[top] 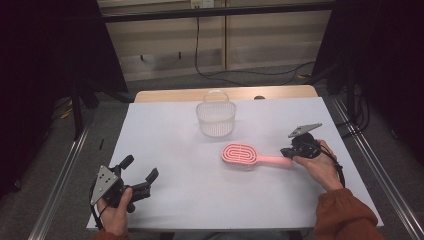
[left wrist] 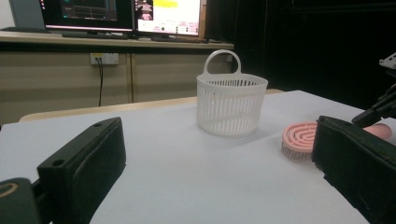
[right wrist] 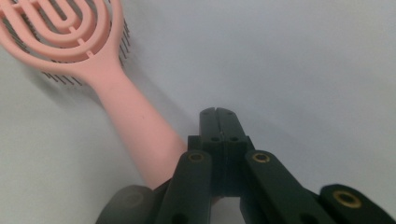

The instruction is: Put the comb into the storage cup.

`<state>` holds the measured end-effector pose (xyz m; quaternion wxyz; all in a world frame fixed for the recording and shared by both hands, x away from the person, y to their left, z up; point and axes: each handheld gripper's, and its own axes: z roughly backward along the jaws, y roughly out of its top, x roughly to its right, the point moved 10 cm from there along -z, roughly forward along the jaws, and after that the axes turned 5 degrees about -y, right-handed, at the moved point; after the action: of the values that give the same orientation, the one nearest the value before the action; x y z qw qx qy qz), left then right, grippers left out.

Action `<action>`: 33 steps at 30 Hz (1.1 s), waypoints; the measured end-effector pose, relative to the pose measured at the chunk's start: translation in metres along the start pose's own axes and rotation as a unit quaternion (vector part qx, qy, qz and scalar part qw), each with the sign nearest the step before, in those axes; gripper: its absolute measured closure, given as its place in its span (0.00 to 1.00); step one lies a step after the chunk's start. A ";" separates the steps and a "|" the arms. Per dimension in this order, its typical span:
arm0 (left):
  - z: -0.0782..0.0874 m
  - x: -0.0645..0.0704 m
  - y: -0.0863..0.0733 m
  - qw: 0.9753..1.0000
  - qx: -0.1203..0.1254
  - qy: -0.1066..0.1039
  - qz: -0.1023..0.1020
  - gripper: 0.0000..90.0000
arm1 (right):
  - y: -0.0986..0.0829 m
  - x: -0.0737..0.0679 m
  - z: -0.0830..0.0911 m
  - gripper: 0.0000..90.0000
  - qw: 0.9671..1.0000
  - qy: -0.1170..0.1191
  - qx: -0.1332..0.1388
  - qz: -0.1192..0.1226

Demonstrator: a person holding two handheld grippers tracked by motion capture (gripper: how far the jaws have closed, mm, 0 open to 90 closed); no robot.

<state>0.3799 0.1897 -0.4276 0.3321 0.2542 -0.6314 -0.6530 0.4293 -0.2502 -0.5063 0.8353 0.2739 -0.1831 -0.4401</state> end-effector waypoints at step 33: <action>0.001 0.000 0.002 1.000 0.004 0.002 -0.001 0.03 | -0.007 -0.007 0.009 1.00 1.000 0.006 0.008 0.001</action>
<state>0.3792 0.1909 -0.4256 0.3321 0.2573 -0.6332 -0.6501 0.4159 -0.2501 -0.5039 0.8348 0.2824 -0.1820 -0.4361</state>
